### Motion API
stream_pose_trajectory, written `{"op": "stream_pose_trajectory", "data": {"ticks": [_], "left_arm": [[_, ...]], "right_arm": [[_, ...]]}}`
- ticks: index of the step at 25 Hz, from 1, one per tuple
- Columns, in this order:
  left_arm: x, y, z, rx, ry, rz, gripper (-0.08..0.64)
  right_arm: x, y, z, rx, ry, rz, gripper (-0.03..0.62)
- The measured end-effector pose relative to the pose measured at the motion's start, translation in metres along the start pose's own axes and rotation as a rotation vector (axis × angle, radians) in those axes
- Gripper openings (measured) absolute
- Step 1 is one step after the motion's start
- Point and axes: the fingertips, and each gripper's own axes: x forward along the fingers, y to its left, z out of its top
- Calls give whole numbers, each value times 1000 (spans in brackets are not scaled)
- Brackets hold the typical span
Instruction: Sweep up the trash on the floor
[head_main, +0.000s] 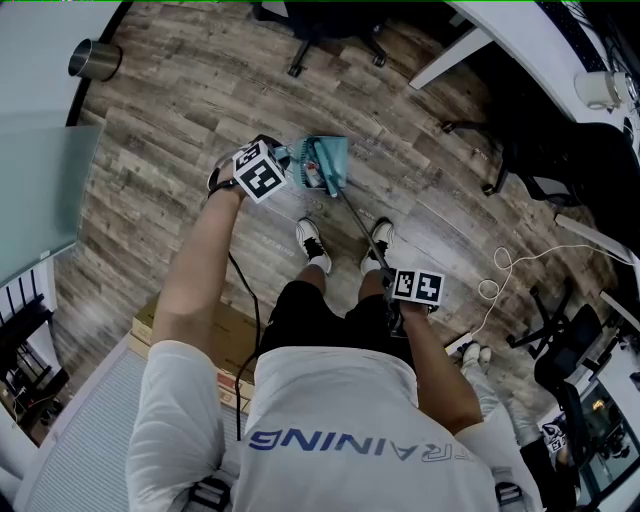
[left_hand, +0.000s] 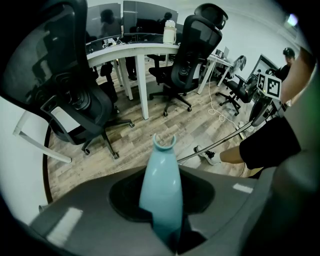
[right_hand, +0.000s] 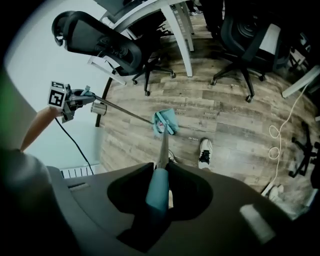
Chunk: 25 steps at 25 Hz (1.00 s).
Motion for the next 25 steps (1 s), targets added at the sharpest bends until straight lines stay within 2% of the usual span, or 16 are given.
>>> {"op": "stream_pose_trajectory", "data": {"ticks": [3,4,6,9,12,16,18,21,25], "left_arm": [[1,1,-6,-8,11,11,114],[0,2,-5,-23,0,17,146],[-4,3,1,-61,-35,24,263],[-17,9,11,-106,-101,64,341],[-41,24,18,-187,-195,148,390],[-99,41,36,-369,-427,246,408],[-132,43,46,-461,-551,265,407],[-187,31,64,-549,-720,303,402],[-256,10,80,-611,-908,414,262]], "right_arm": [[-11,-6,0,-73,-3,-35,107],[-16,-9,2,-91,-6,-42,107],[-26,-13,7,-109,-17,-49,107],[-42,-18,18,-113,-47,-50,107],[-54,-22,31,-116,-82,-58,107],[-62,-29,51,-114,-112,-70,107],[-64,-31,61,-102,-123,-72,107],[-73,-36,70,-86,-148,-74,107],[-89,-38,83,-88,-189,-84,107]]}}
